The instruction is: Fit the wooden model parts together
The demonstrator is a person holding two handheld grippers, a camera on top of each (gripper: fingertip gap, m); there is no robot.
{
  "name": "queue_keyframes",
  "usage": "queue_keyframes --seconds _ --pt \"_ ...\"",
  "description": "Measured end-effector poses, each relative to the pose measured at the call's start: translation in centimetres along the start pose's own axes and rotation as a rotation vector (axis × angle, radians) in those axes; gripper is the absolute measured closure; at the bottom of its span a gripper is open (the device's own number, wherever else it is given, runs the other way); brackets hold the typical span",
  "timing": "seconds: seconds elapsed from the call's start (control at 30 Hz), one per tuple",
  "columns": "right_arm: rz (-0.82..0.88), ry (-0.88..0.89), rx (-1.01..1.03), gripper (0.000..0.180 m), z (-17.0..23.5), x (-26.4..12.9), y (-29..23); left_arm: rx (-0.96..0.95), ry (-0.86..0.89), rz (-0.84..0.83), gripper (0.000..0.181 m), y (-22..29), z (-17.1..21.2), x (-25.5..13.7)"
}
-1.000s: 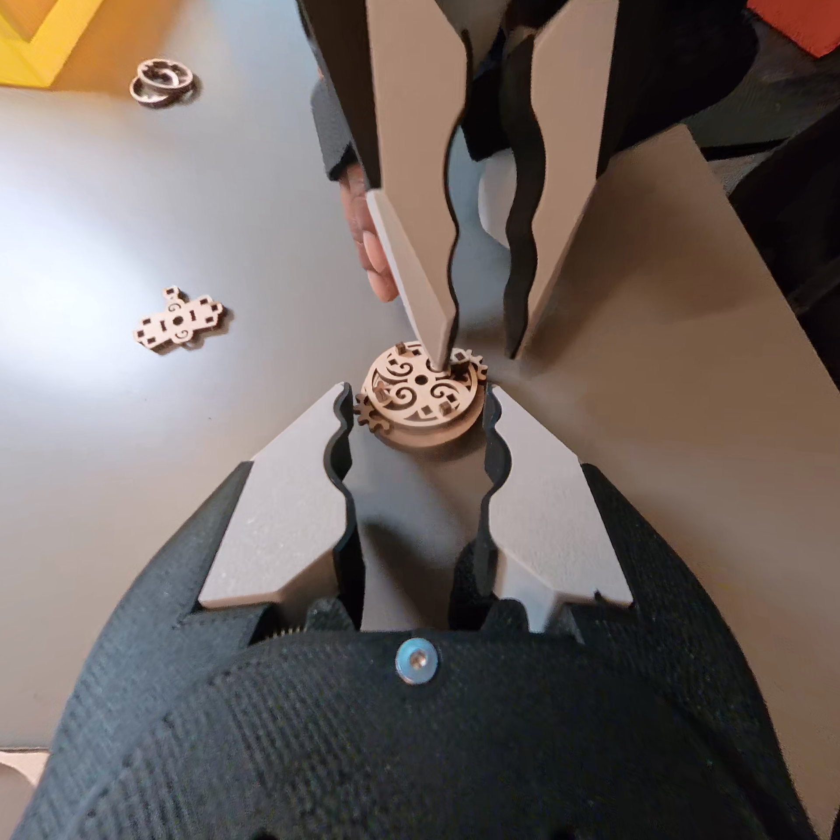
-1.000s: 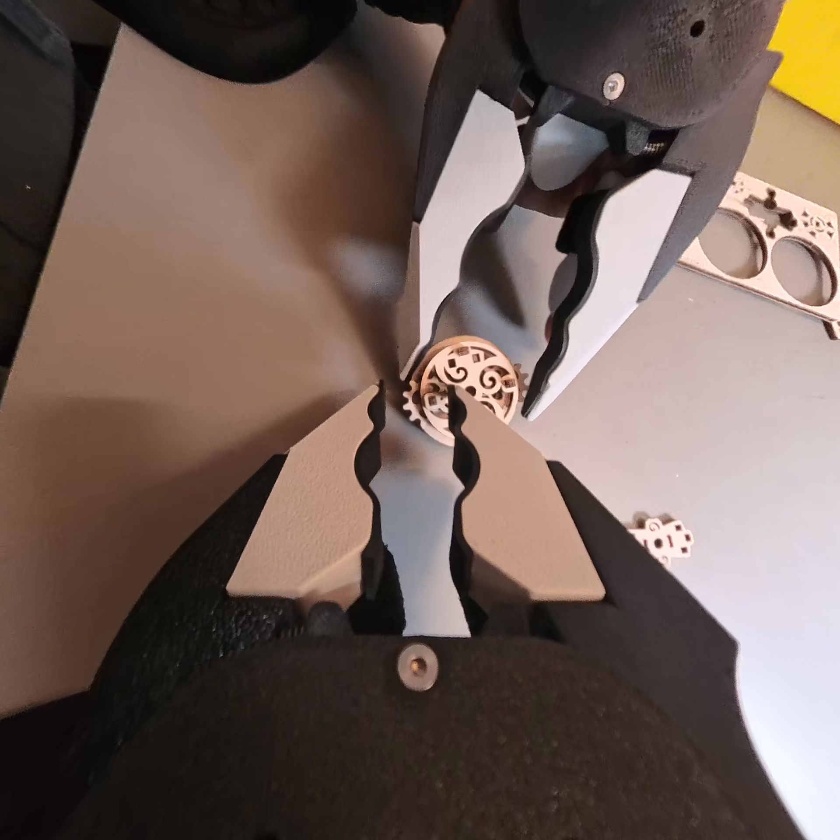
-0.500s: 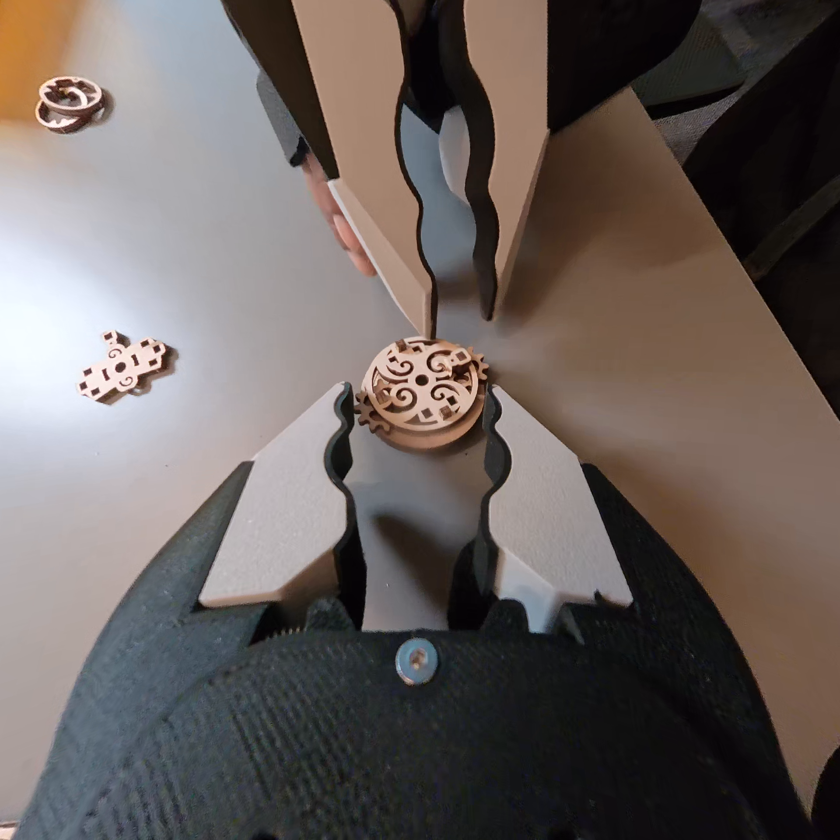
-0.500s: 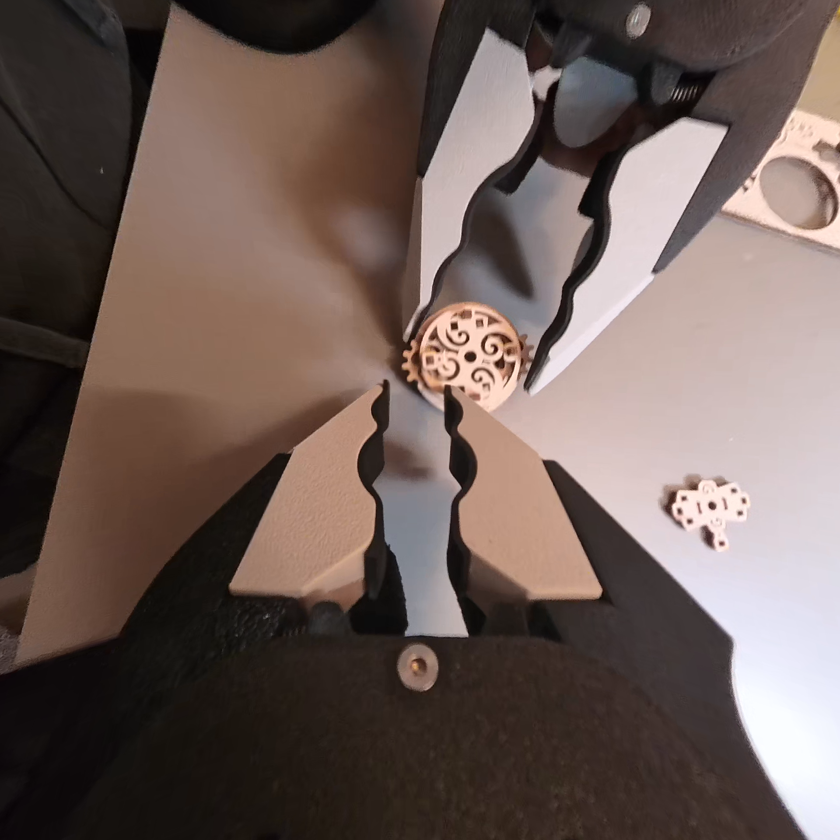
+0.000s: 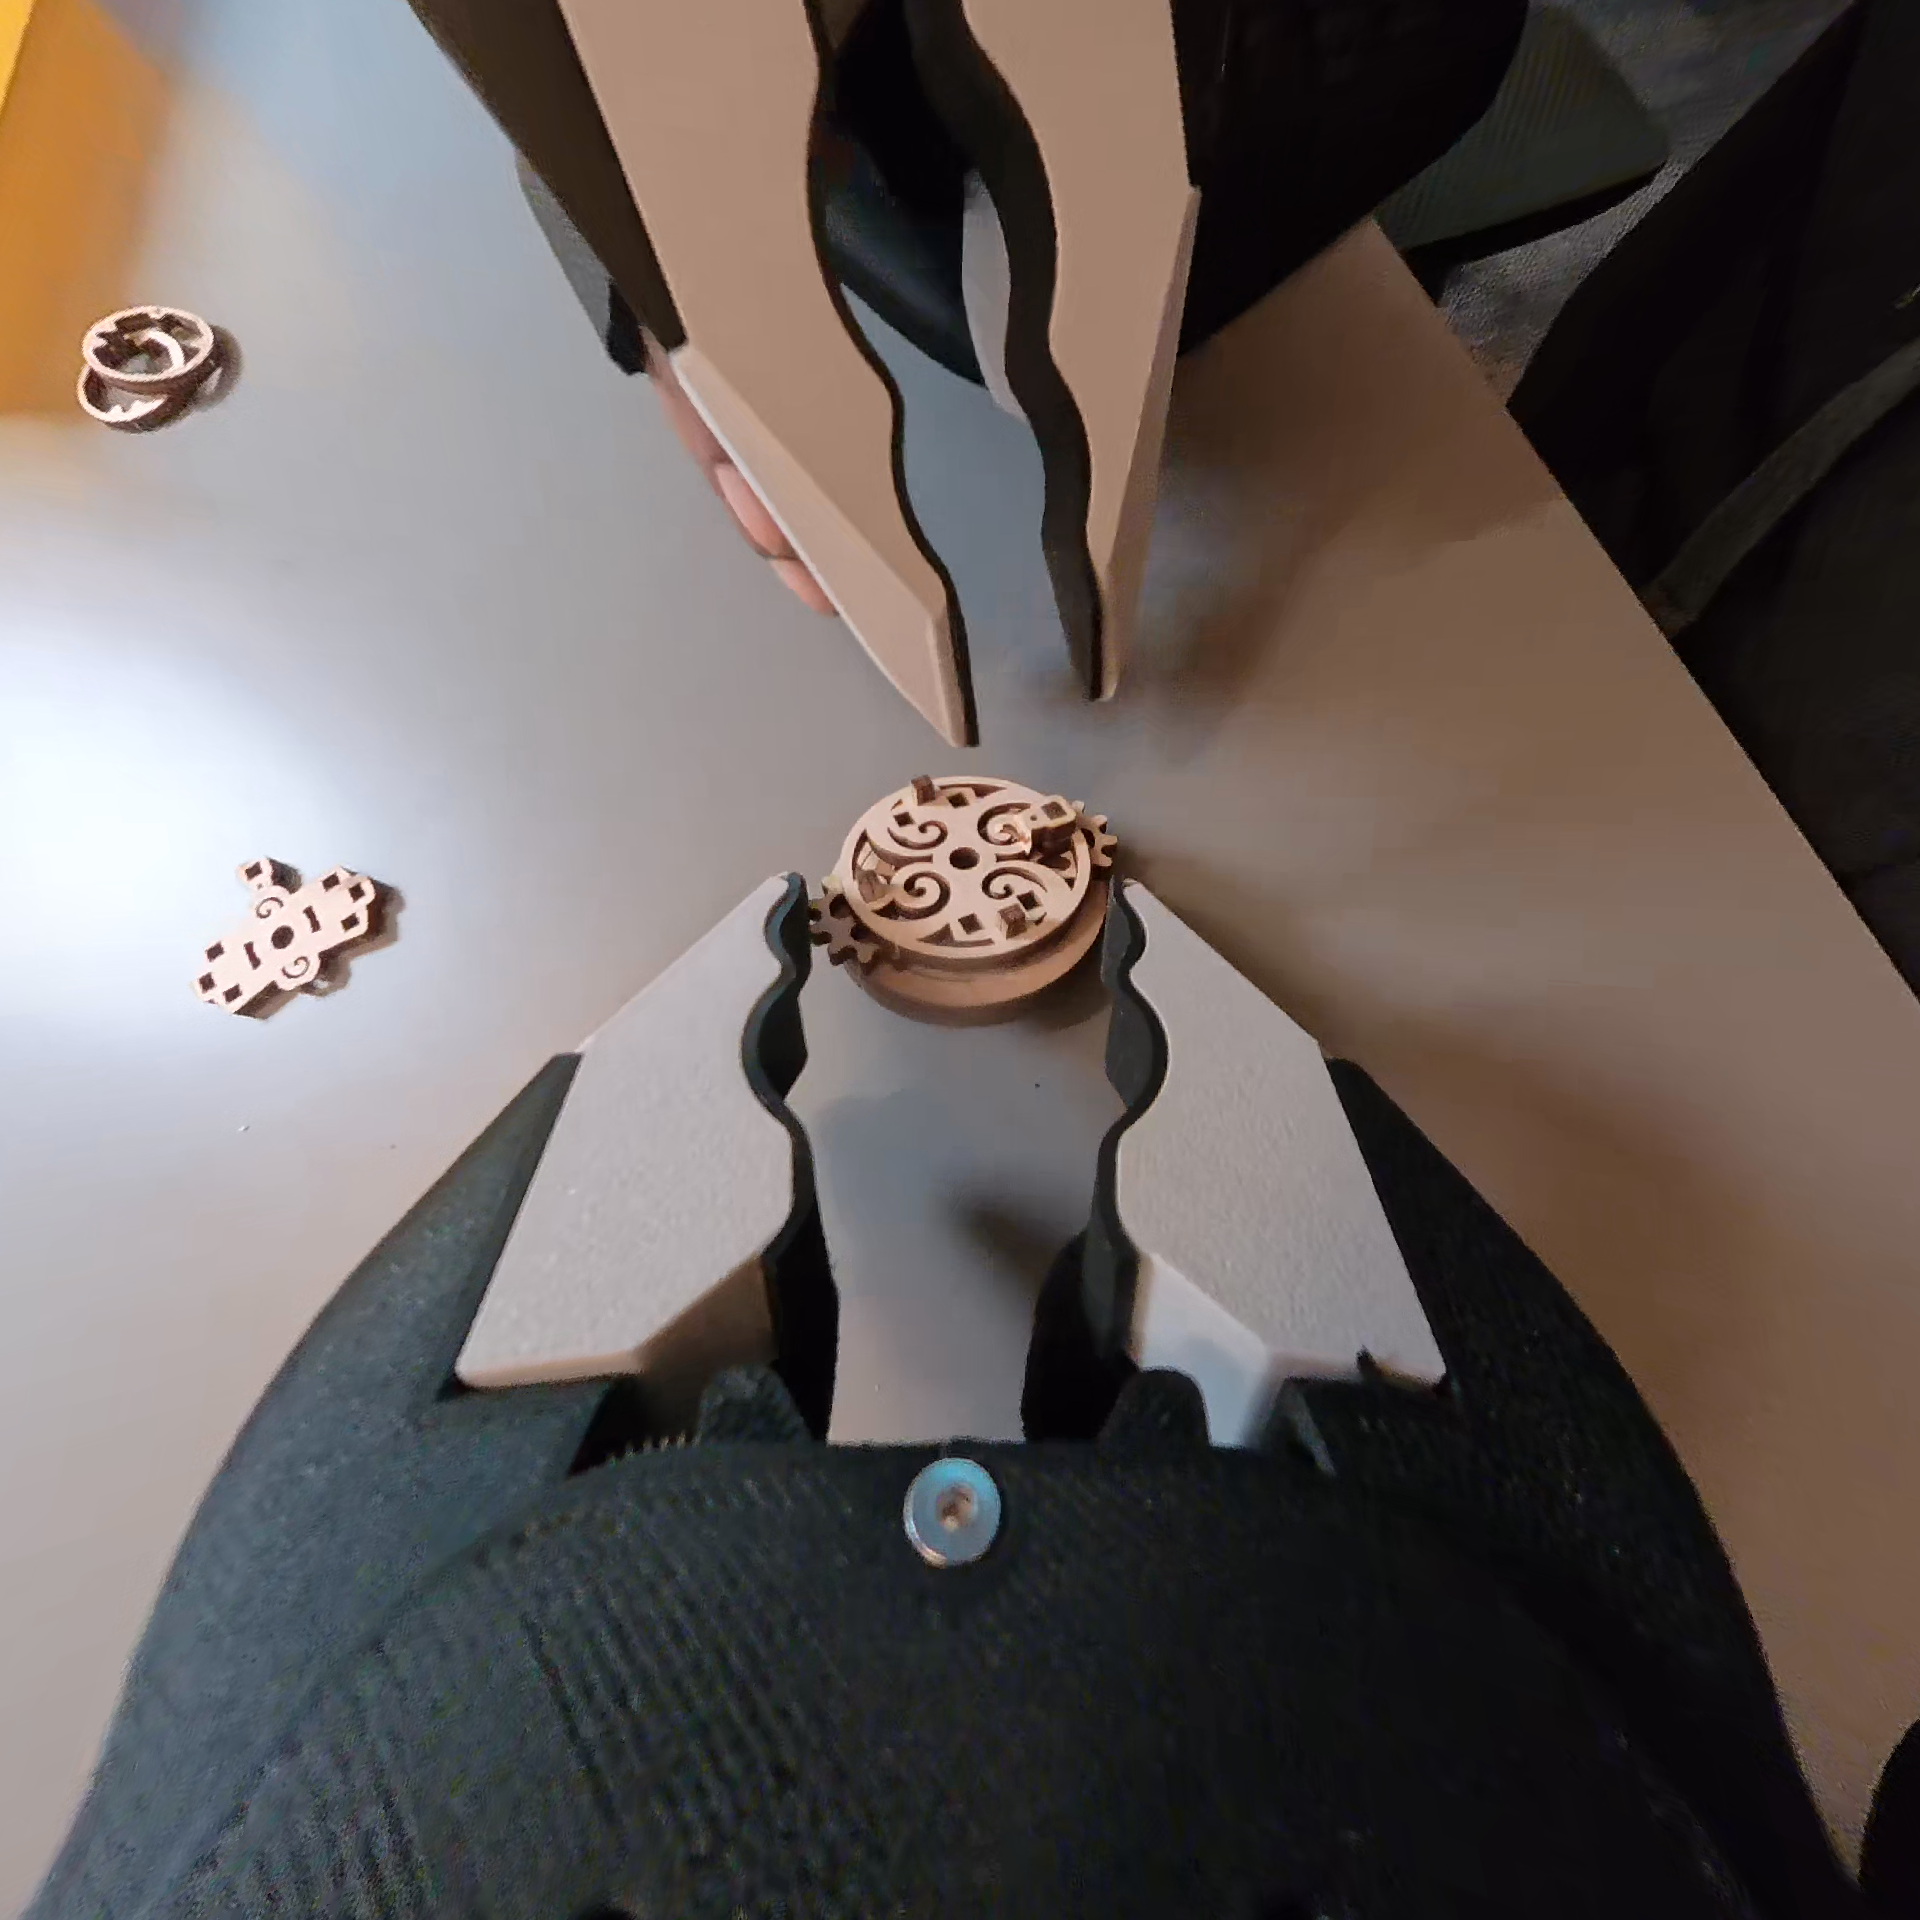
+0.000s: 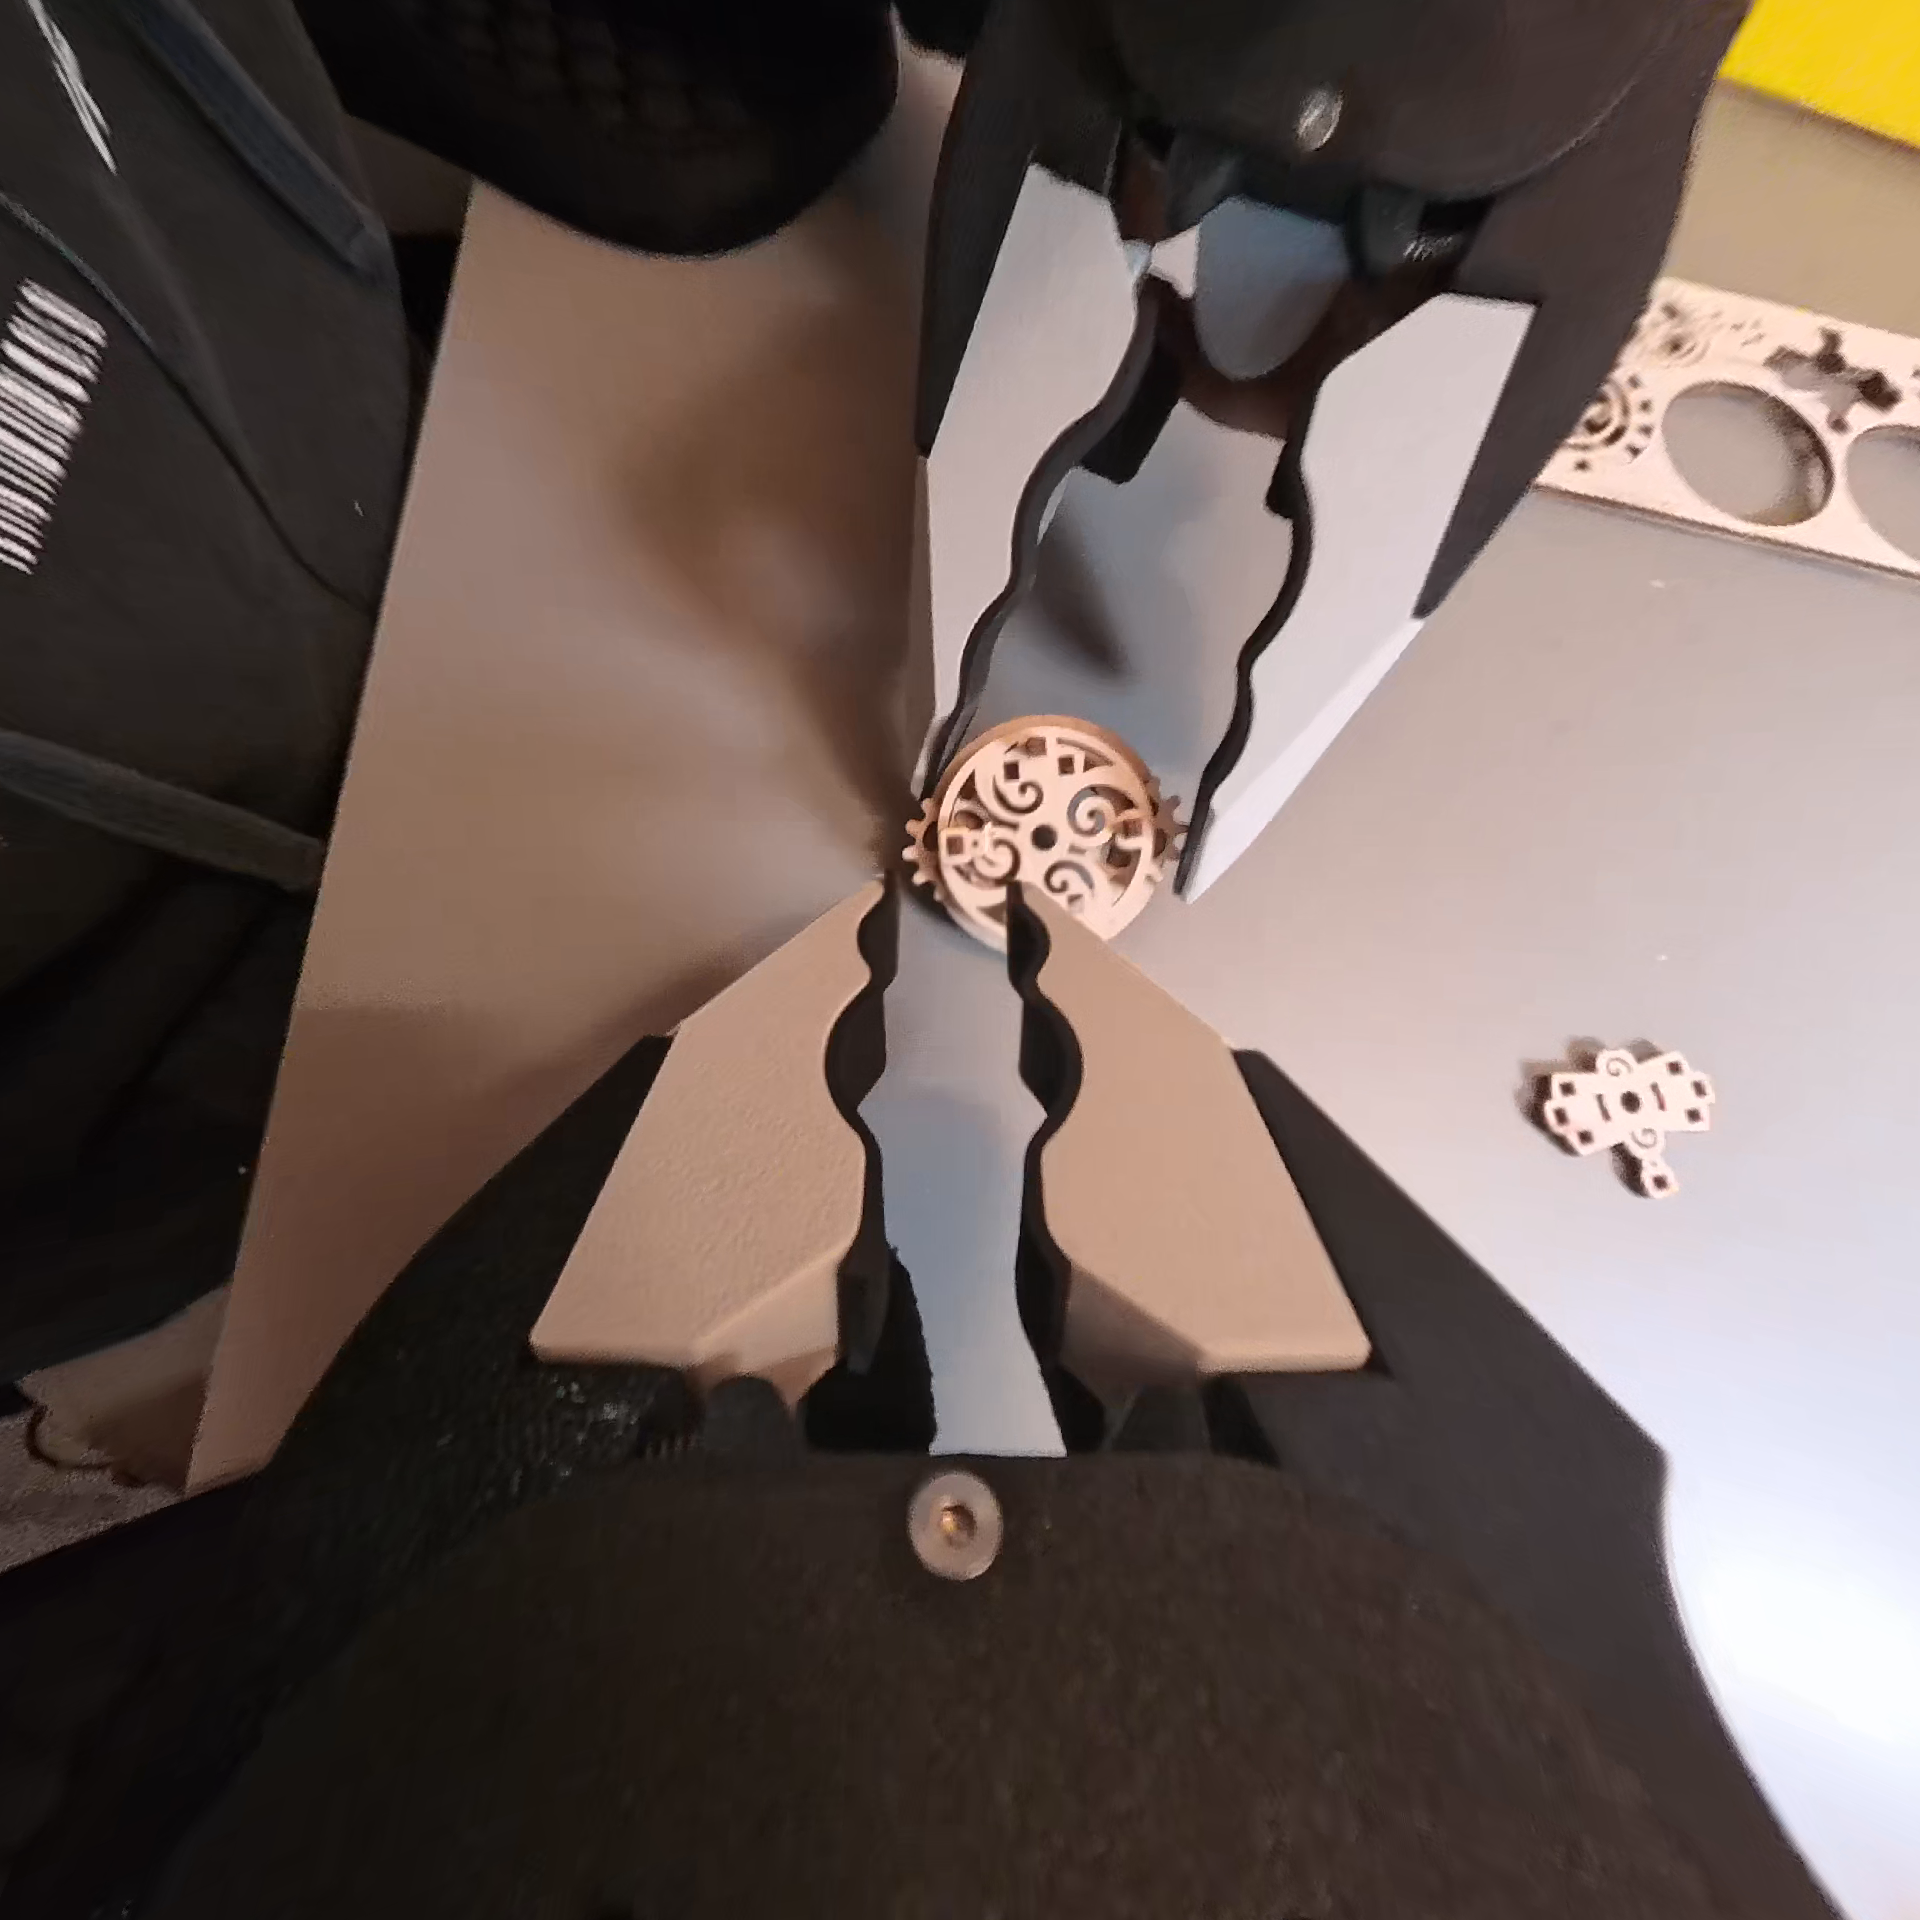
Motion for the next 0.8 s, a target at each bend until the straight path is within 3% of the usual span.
queue_keyframes --seconds 0.23,0.43,0.6,0.8 --pt "0.025 0.045 0.026 0.156 -0.4 0.4 0.9 -0.008 0.018 -0.040 0.125 0.0 0.5 -0.4" --pt "0.190 0.284 0.267 0.156 1.1 -2.3 6.1 0.024 0.098 -0.167 0.125 0.1 0.5 -2.5" --pt "0.310 0.468 0.468 0.153 2.1 -4.7 9.7 -0.025 0.296 -0.135 0.125 0.5 -0.5 -5.3" --pt "0.407 0.554 0.540 0.154 3.0 -5.7 11.1 -0.022 0.519 -0.100 0.125 1.0 -2.8 -9.0"
Point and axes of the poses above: each gripper's, where its closed fingertips meet, x out along the fingers, z out of its underside, y = z × x across the jaws, the point moved 3 cm from there along -x, back along the fingers, and after that the axes turned 13 degrees about -y, right-handed, at the moved point
